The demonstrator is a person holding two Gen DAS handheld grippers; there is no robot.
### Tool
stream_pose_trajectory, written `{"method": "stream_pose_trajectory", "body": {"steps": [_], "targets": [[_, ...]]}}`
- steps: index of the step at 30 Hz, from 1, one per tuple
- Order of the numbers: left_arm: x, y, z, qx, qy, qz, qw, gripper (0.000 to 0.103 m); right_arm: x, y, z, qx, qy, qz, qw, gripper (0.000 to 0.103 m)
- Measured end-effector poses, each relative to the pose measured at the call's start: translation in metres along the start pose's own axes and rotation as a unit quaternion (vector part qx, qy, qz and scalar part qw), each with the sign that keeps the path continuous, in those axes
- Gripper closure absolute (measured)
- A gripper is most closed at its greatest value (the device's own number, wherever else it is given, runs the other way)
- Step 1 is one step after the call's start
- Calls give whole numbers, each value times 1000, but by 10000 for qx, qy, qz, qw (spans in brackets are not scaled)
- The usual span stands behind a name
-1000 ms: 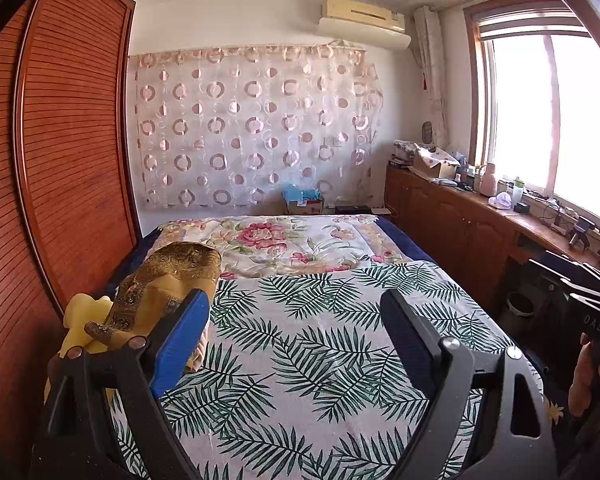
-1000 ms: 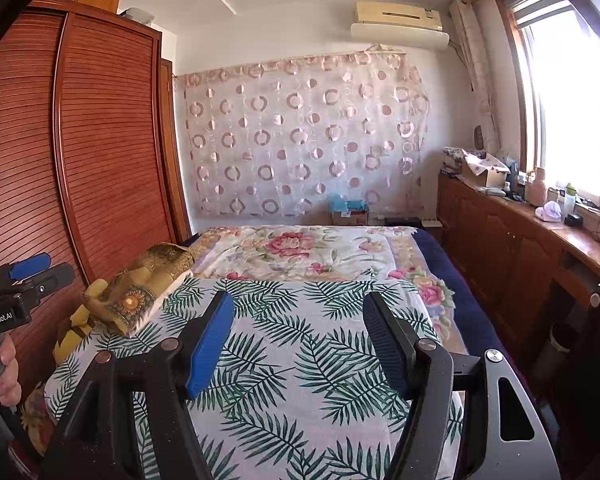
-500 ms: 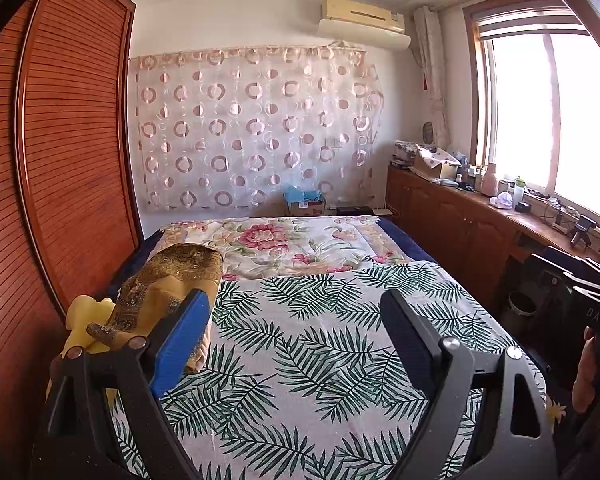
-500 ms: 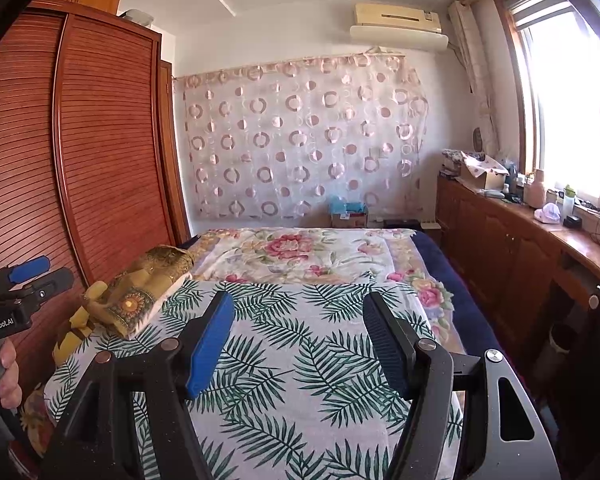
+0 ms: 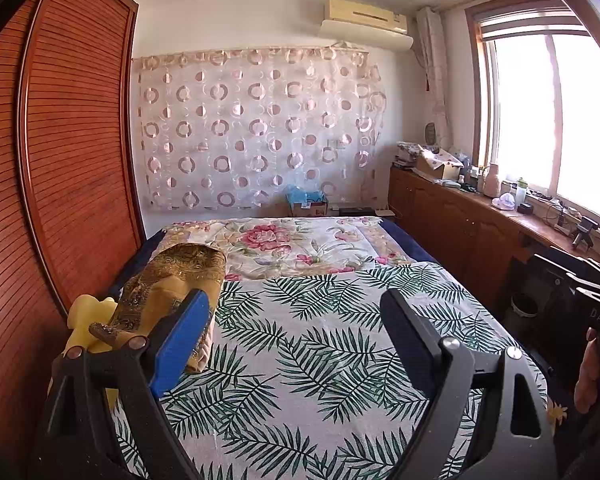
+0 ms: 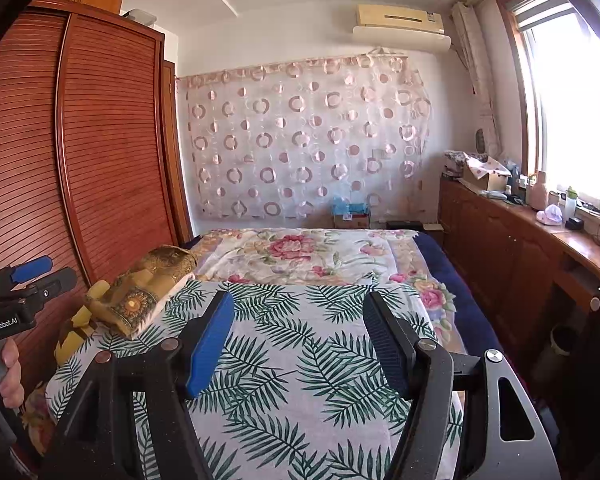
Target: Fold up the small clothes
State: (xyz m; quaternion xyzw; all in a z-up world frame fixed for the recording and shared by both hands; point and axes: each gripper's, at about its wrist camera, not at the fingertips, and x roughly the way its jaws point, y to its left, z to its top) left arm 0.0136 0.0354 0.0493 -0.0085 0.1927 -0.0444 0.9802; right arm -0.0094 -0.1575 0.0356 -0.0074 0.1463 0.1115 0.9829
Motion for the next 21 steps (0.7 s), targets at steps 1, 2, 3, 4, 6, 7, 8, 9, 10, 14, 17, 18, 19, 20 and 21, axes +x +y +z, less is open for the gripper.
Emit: {"method": "stream_pose_trajectory", "body": {"steps": [1, 2, 3, 4, 6, 7, 8, 9, 10, 14, 17, 18, 19, 20, 21], "targets": [[-1, 0, 0, 2, -4, 7, 10000, 15, 0, 0, 0, 1, 5, 9, 10000, 34], [-1, 0, 0, 3, -6, 6, 10000, 15, 1, 0, 0, 3, 7, 16, 10000, 34], [0, 0, 0, 3, -6, -2, 10000, 15, 1, 0, 0, -1, 6, 14, 10000, 34], [0, 0, 0, 3, -7, -1, 10000, 15, 1, 0, 0, -6, 1, 8, 10000, 34], [0, 0, 0, 1, -2, 0, 10000, 15, 0, -1, -1, 8, 5, 13, 10000, 34], [0, 0, 0, 0, 0, -2, 10000, 15, 1, -1, 0, 11, 4, 10, 10000, 34], [0, 0, 0, 2, -1, -2, 10000, 15, 1, -1, -1, 6, 3, 1, 10000, 34], [0, 0, 0, 5, -9, 6, 10000, 15, 1, -1, -1, 4, 5, -1, 10000, 34], [0, 0, 0, 2, -12, 6, 10000, 15, 1, -2, -1, 5, 1, 0, 10000, 34], [-1, 2, 0, 5, -28, -8, 10000, 15, 1, -2, -1, 11, -14, -14, 10000, 34], [-2, 5, 0, 5, -33, -1, 10000, 15, 0, -1, 0, 5, -30, -22, 10000, 34], [-2, 4, 0, 7, -36, 2, 10000, 15, 0, 0, -1, 3, -33, -22, 10000, 34], [-3, 5, 0, 18, -45, 20, 10000, 15, 0, 0, 0, 2, -34, -23, 10000, 34], [-3, 6, 0, 31, -48, 30, 10000, 15, 0, -1, -1, 1, -36, -21, 10000, 34], [-3, 7, 1, 29, -47, 22, 10000, 15, 0, -1, -1, 2, -38, -22, 10000, 34]]}}
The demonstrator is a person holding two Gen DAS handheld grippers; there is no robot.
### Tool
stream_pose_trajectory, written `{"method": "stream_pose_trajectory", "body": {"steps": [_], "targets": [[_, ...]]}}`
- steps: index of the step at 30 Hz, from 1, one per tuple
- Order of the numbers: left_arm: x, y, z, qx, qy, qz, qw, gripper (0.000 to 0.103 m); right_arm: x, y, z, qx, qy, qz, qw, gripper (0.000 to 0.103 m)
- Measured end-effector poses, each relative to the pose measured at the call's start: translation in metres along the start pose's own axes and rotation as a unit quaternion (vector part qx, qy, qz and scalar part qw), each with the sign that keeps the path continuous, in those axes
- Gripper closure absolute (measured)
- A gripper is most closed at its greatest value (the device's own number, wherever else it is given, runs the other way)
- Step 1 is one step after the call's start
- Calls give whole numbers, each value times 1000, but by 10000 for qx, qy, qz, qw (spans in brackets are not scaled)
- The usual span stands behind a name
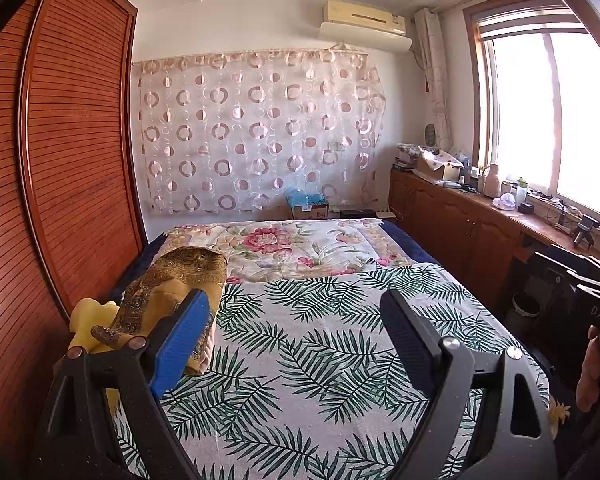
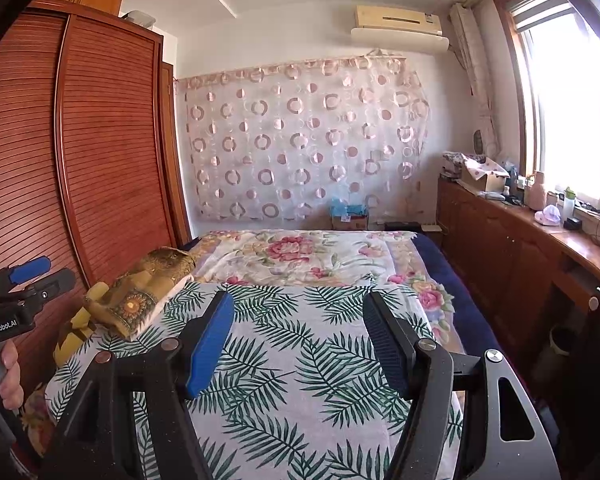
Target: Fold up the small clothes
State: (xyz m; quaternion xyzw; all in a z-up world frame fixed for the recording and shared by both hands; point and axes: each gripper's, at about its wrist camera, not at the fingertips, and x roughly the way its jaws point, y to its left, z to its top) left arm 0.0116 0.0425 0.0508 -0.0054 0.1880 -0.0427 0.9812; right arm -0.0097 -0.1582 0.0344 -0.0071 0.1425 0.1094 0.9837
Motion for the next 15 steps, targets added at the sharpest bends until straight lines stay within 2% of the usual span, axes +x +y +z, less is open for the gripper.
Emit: {"method": "stream_pose_trajectory", "body": {"steps": [15], "targets": [[0, -2, -1, -6, -10, 4, 10000, 15, 1, -2, -2, 22, -3, 15, 10000, 34]]}}
